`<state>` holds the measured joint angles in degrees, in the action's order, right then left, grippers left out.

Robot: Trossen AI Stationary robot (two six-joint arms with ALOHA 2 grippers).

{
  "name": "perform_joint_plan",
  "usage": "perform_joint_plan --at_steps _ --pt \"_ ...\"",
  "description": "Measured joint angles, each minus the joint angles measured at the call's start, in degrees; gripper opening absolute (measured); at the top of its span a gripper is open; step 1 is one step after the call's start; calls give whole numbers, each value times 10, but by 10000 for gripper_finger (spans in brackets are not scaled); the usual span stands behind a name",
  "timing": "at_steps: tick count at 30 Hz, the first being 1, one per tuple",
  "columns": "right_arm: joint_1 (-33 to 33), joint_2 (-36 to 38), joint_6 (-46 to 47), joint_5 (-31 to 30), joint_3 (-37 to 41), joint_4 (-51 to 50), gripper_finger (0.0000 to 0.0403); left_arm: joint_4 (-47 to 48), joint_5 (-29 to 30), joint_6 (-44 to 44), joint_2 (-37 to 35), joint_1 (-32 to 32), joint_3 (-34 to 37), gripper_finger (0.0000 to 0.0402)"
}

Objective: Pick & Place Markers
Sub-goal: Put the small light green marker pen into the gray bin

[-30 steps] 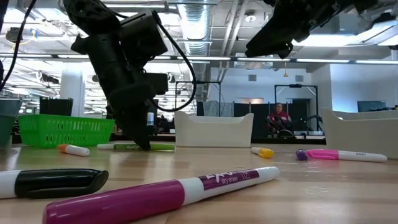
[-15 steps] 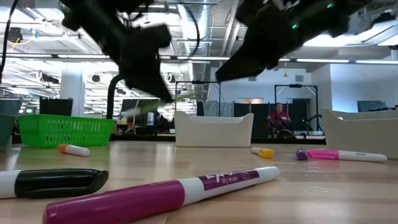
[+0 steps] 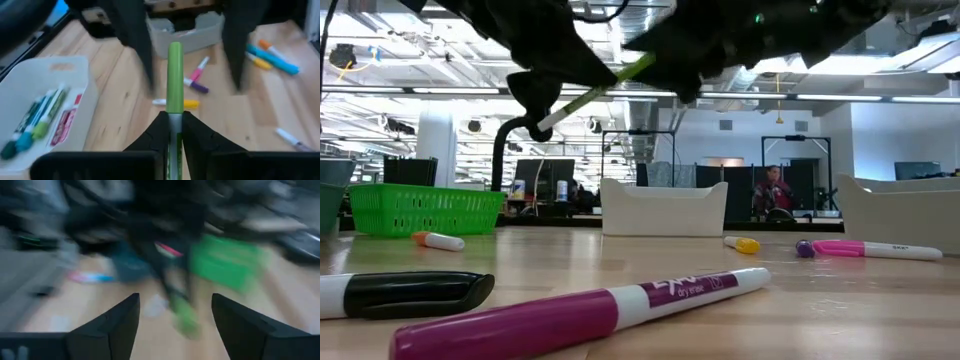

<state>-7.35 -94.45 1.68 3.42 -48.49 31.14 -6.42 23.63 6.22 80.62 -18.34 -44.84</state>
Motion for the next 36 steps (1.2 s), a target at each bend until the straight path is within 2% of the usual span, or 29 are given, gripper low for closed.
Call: perform_joint_plan --at_steps 3,11,24,29,36 --pt "-4 -6 -2 37 1 18 215 -2 -4 -1 0 -10 0 36" --pt "-6 -6 -2 38 1 24 166 -37 -1 -14 0 -21 0 35" --pt "-3 -6 -2 37 1 28 32 -45 -1 -10 0 -25 0 45" --pt "-5 -6 18 38 1 28 29 -47 -3 -12 0 -25 0 59" --pt "-16 12 74 33 1 -2 34 -54 9 -15 0 -23 -1 117"
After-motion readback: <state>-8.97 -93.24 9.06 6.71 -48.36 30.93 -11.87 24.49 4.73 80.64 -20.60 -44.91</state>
